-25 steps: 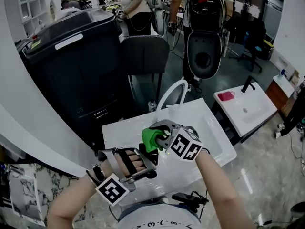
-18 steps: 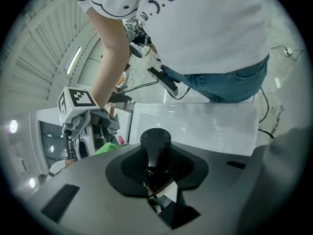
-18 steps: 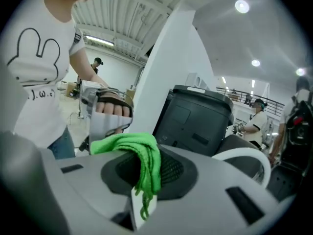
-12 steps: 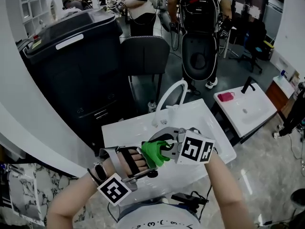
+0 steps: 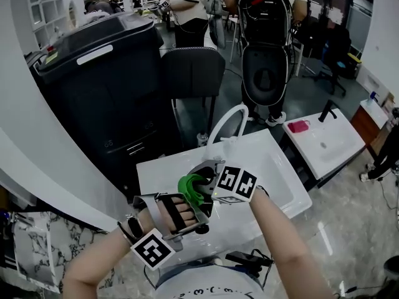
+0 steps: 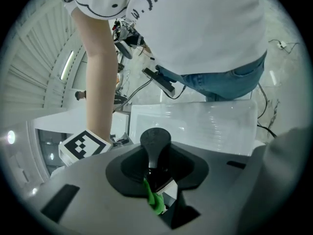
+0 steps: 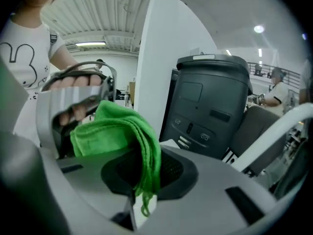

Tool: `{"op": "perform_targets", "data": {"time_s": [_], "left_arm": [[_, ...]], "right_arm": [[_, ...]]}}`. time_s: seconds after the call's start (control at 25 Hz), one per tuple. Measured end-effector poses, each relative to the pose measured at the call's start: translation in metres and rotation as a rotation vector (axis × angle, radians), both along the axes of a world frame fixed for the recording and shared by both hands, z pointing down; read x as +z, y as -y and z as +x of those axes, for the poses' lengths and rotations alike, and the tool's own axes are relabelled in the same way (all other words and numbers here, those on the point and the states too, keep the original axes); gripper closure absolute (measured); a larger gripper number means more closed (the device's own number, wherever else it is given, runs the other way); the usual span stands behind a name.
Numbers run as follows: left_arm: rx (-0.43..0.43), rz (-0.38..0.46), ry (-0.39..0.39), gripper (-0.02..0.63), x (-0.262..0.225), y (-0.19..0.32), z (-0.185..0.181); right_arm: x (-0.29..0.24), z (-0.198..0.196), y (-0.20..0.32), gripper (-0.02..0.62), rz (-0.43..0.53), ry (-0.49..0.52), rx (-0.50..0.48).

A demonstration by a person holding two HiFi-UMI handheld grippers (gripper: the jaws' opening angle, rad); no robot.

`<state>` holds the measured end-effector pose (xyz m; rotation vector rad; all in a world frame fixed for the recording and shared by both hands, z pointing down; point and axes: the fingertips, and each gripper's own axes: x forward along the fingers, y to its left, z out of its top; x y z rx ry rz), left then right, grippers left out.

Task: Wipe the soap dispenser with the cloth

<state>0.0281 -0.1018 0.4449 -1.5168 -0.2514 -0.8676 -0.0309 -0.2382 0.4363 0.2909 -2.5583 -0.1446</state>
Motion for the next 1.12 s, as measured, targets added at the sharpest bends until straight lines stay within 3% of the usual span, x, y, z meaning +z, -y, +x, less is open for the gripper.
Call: {"op": "perform_targets", "data": {"time_s": [0.12, 0.24, 0.4, 0.56, 0.68, 0.8, 0.96, 1.12], "left_arm": [[-0.017, -0.027, 0.015, 0.495, 0.005, -0.004, -0.006], [-0.061, -0.121, 0.050, 0.495, 0.015, -0.011, -0.019], [-0.133, -0.204, -0.045, 0.494, 0.002, -0.012, -0.025], [-0.271, -0.406, -0.259, 0.495, -0.025, -0.010, -0.026], [-0.379, -0.578, -0.452, 0.495, -0.050, 0.004, -0.033], [-0.456, -0.689, -0.652, 0.495, -0.080, 0.023, -0.039], [-0.514, -0.786, -0.894, 0.495, -0.126, 0.049, -0.043], [-0.589, -0.972, -1.090, 0.497, -0.153, 0.069, -0.047]], "right_arm": [[0.014, 0.010, 0.016, 0.532, 0.022, -0.038, 0.080], [0.017, 0.025, 0.027, 0.532, 0.047, -0.008, 0.170], [-0.001, 0.047, 0.031, 0.532, 0.085, 0.137, 0.281], [-0.025, 0.073, 0.027, 0.532, 0.129, 0.283, 0.379], [-0.030, 0.086, 0.021, 0.532, 0.162, 0.319, 0.435], [-0.026, 0.091, 0.014, 0.532, 0.158, 0.356, 0.478], [-0.022, 0.078, -0.001, 0.532, 0.102, 0.446, 0.493], [-0.024, 0.053, -0.012, 0.532, 0.074, 0.524, 0.485]]}}
